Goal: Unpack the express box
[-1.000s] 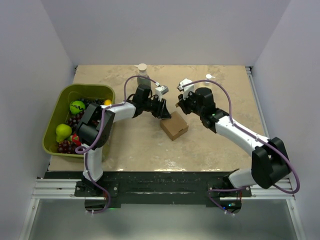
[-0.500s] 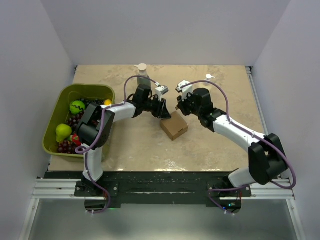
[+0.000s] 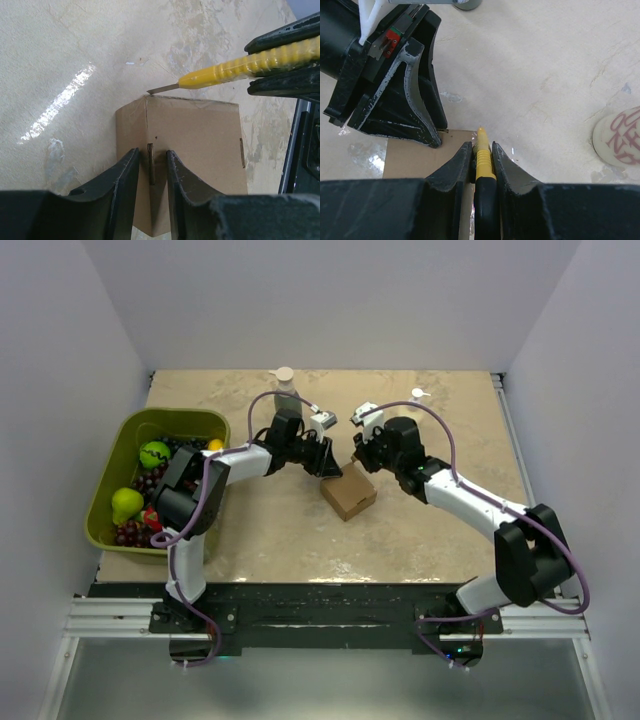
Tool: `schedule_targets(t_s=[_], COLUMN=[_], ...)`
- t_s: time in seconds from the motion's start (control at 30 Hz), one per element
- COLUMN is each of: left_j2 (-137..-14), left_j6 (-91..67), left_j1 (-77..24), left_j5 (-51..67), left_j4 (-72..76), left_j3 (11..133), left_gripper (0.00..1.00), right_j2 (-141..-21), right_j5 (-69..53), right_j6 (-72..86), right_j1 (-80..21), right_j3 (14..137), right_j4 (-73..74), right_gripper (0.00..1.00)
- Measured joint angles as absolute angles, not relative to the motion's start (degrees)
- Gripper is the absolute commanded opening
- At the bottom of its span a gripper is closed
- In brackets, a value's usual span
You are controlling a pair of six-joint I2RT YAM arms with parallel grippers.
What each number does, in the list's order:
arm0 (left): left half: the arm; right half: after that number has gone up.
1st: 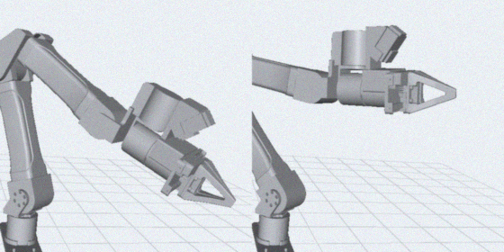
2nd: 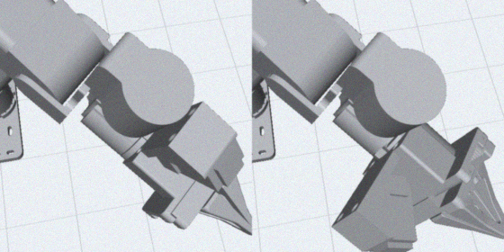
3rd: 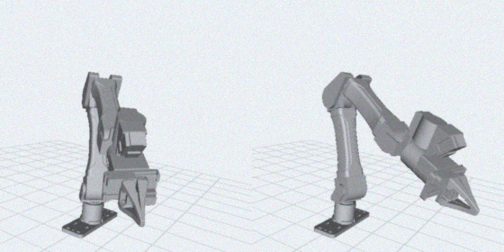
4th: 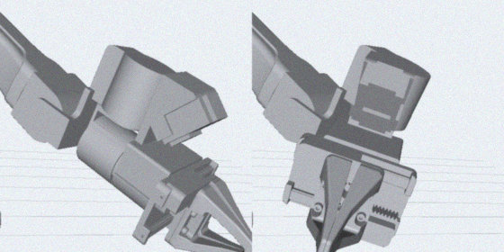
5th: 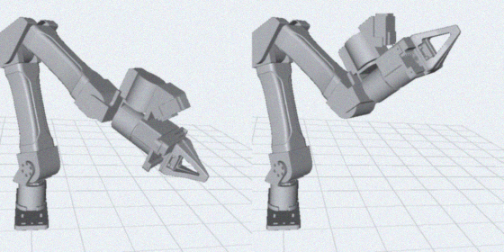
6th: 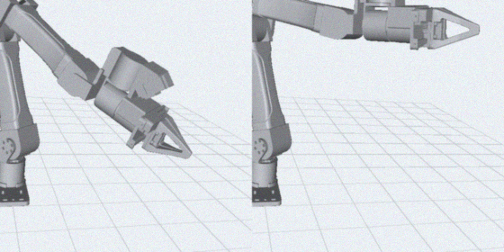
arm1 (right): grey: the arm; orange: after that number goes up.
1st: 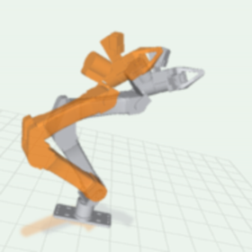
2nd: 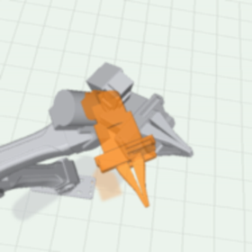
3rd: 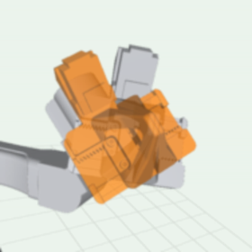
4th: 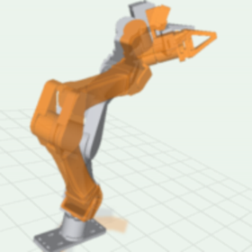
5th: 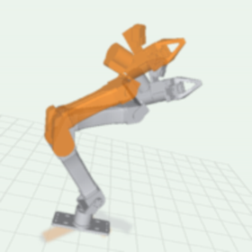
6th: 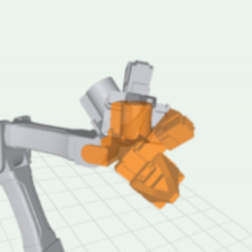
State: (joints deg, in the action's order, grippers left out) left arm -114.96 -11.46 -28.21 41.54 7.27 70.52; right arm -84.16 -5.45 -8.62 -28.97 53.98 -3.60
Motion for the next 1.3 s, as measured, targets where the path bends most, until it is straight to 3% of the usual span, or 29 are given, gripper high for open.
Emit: schedule_targets(t_s=[1.3], left_j2=[-115.0], left_j6=[-11.6], left_j1=[-28.2], left_j5=[41.6], left_j4=[7.3], left_j3=[70.5], left_gripper=[0.28], right_j2=[-85.1], right_j5=[-5.4], right_j6=[-7.8], right_j1=[-29.0], right_j3=[56.1], right_j4=[-1.4], right_gripper=[0.0])
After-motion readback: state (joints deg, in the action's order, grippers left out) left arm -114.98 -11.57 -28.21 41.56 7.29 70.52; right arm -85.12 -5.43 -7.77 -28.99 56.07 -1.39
